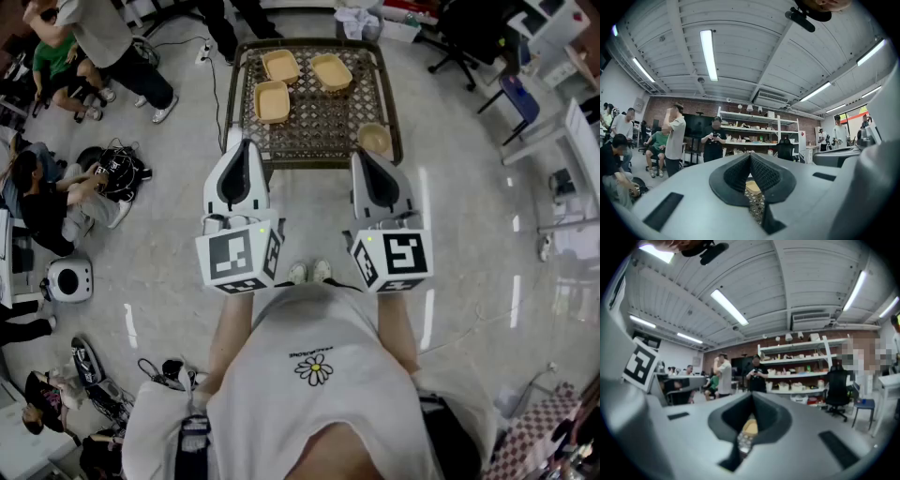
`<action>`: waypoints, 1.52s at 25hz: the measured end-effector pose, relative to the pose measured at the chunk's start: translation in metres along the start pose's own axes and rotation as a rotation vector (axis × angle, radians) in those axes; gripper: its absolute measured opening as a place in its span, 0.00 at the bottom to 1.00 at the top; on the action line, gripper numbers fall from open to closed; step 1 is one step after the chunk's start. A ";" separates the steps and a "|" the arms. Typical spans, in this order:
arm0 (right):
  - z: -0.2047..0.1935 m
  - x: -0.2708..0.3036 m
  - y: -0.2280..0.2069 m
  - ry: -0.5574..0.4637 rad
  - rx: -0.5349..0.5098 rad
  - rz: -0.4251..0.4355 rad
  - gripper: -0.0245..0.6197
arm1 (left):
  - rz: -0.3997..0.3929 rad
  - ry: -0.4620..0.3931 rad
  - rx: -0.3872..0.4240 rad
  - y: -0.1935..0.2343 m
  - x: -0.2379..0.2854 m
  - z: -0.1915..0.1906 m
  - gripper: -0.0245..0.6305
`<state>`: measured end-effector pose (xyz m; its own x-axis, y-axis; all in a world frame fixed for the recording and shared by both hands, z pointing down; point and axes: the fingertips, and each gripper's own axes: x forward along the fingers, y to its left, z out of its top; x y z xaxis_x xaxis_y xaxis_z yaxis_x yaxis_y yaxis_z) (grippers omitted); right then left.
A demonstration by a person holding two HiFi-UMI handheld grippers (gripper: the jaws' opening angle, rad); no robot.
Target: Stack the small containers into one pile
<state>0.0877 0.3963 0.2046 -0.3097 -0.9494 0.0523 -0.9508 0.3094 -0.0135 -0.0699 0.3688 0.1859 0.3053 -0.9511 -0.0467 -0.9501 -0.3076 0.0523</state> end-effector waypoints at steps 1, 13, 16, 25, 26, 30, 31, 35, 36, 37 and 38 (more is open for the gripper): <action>0.000 0.000 -0.001 0.000 0.003 0.001 0.09 | 0.001 0.001 0.000 -0.001 0.001 -0.001 0.08; -0.011 0.004 -0.011 0.022 0.026 0.018 0.09 | 0.023 0.037 0.001 -0.005 0.010 -0.013 0.08; -0.009 0.007 -0.020 0.015 0.068 0.032 0.09 | 0.037 0.051 0.001 -0.007 0.016 -0.015 0.08; -0.024 0.024 -0.044 0.031 0.166 0.078 0.09 | 0.129 0.057 -0.010 0.002 0.028 -0.029 0.08; -0.026 0.029 -0.046 0.039 0.176 0.080 0.09 | 0.146 0.056 -0.019 0.007 0.029 -0.029 0.08; -0.024 0.046 -0.046 0.044 0.203 0.117 0.09 | 0.182 0.075 -0.045 0.024 0.036 -0.030 0.08; -0.022 0.049 -0.045 0.040 0.205 0.136 0.09 | 0.187 0.073 -0.046 0.027 0.039 -0.029 0.08; -0.025 0.068 -0.048 0.048 0.185 0.153 0.09 | 0.196 0.068 -0.052 0.038 0.062 -0.036 0.08; -0.028 0.075 -0.050 0.053 0.181 0.149 0.09 | 0.196 0.071 -0.057 0.043 0.069 -0.040 0.08; -0.030 0.083 -0.051 0.058 0.182 0.144 0.09 | 0.197 0.074 -0.064 0.049 0.077 -0.044 0.08; -0.033 0.092 -0.051 0.064 0.184 0.140 0.09 | 0.196 0.077 -0.072 0.056 0.086 -0.047 0.08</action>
<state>0.1082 0.2951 0.2428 -0.4429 -0.8909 0.1005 -0.8852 0.4167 -0.2069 -0.0939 0.2687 0.2319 0.1216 -0.9914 0.0475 -0.9856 -0.1150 0.1242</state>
